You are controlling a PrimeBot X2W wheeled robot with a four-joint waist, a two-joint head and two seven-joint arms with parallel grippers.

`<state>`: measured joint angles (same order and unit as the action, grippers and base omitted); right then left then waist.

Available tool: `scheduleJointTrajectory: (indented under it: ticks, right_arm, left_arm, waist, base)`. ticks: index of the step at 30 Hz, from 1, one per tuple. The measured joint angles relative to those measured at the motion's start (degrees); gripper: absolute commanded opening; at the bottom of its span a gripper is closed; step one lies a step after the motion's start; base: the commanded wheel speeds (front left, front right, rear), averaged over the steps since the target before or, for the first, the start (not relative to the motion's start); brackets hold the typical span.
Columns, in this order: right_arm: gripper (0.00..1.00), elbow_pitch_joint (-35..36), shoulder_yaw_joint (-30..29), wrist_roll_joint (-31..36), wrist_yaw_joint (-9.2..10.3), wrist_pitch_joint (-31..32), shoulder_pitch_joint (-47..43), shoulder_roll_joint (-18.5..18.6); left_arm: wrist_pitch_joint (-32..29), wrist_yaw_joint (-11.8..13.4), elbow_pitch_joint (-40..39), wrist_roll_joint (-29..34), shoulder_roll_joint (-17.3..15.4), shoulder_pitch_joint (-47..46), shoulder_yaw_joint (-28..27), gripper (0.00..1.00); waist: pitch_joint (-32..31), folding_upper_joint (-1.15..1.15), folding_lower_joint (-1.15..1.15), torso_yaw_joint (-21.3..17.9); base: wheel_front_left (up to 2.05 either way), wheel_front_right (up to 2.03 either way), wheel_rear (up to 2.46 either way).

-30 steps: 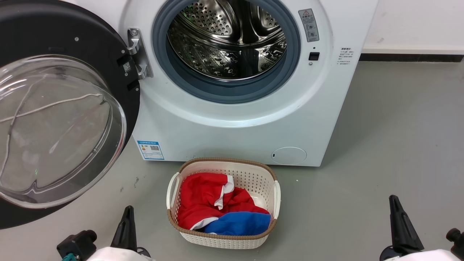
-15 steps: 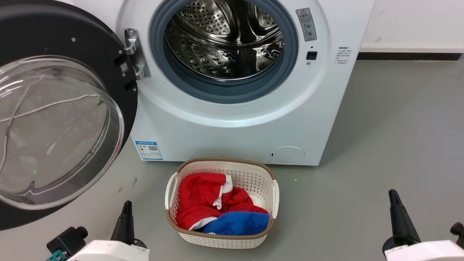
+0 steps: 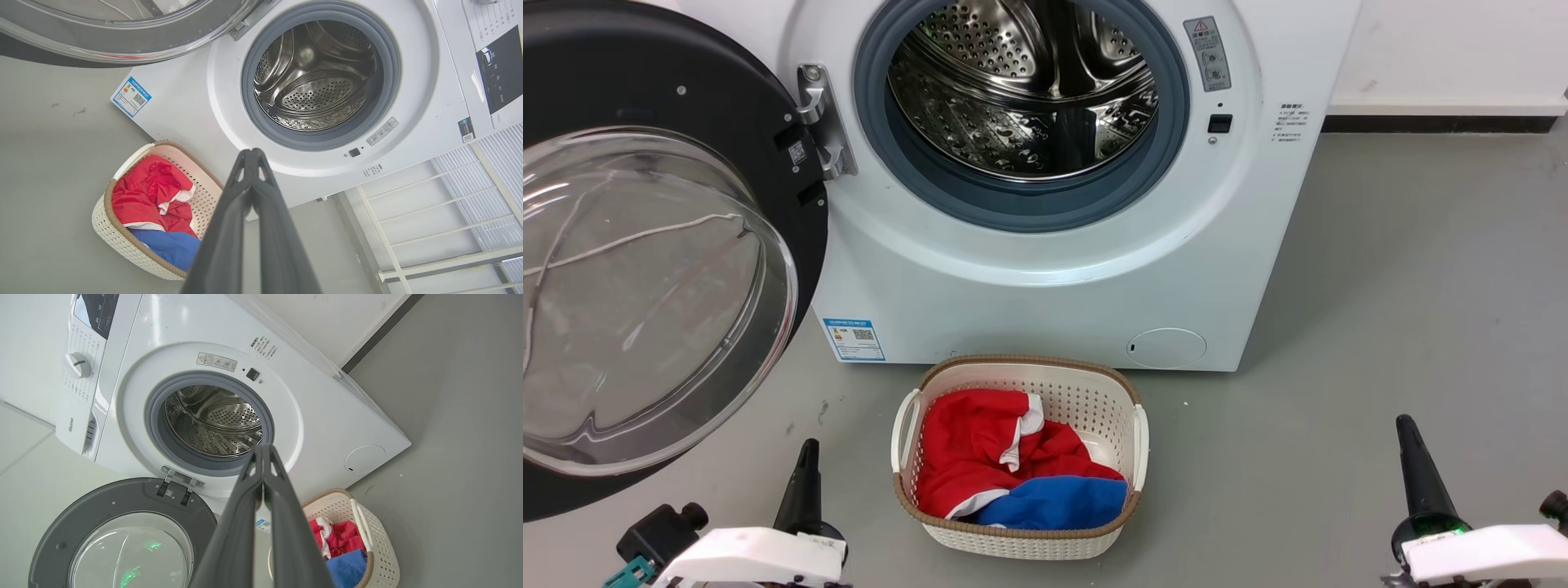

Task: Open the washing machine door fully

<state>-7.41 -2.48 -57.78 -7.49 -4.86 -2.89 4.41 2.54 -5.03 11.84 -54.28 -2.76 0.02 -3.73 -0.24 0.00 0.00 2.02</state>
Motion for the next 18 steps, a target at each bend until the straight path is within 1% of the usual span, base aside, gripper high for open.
scheduleJointTrajectory:
  ticks: [18]
  right_arm:
    - [0.00,-2.0,-0.4,-11.3,0.01,2.9,2.8,0.1]
  left_arm:
    - [-2.8,-0.6,0.7,-11.7,0.0,-1.7,-0.8,0.00]
  waist:
    - [0.1,0.00,0.00,-0.5]
  base:
    - [0.00,0.00,0.00]
